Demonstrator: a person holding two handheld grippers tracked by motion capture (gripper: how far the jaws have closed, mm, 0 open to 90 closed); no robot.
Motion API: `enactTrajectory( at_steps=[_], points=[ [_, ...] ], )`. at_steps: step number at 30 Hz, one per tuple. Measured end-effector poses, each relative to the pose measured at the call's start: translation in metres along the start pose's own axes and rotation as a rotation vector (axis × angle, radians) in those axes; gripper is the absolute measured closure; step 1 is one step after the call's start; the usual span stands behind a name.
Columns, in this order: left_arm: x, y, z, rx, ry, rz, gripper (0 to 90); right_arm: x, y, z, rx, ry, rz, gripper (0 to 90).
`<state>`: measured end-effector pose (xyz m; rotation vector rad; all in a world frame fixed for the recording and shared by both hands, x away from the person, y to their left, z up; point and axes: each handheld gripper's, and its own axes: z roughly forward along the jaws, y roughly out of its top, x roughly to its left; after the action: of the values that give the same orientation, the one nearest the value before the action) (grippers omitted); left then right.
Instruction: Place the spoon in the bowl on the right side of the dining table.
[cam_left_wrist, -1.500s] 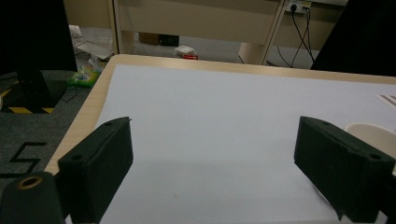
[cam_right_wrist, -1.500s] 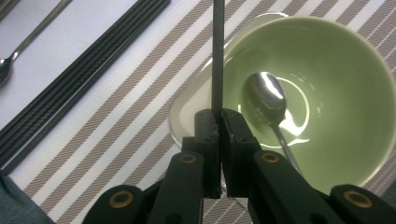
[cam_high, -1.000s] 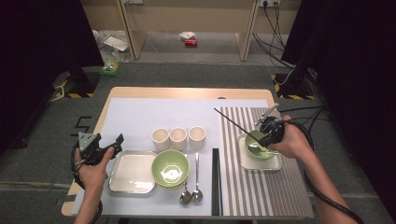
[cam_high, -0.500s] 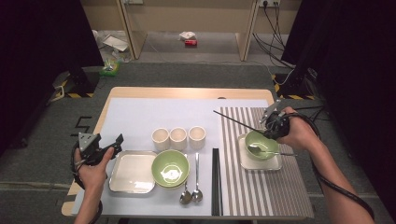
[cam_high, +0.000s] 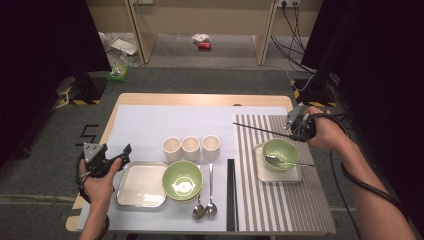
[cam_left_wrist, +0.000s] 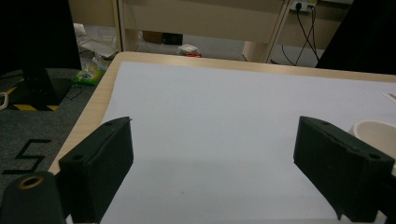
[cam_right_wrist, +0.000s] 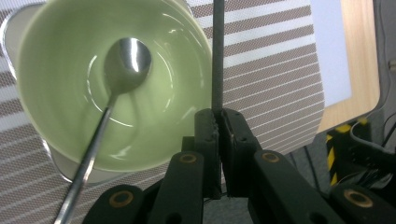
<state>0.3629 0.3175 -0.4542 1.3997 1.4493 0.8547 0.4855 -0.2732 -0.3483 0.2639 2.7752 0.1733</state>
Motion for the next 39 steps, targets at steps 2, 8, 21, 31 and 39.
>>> enactTrajectory(
  at_steps=[2, 8, 21, 31, 39],
  points=[
    [0.0, 0.0, 0.0, 0.001, 0.002, -0.002, 10.9, -0.003, -0.001, 0.001, 0.004, 0.003, -0.036, 86.1],
    [0.003, -0.002, -0.004, 0.001, 0.013, -0.004, 11.0, -0.009, -0.005, 0.007, 0.001, 0.011, -0.079, 86.1],
    [0.011, -0.006, -0.012, -0.001, 0.044, -0.01, 11.2, -0.024, -0.016, 0.021, 0.027, 0.039, -0.111, 86.1],
    [0.015, -0.009, -0.017, 0.005, 0.062, -0.012, 11.3, -0.029, -0.026, 0.038, 0.049, 0.064, -0.1, 86.1],
    [0.017, -0.01, -0.018, 0.005, 0.071, -0.016, 11.2, -0.028, -0.029, 0.05, 0.063, 0.09, -0.122, 86.1]
  ],
)
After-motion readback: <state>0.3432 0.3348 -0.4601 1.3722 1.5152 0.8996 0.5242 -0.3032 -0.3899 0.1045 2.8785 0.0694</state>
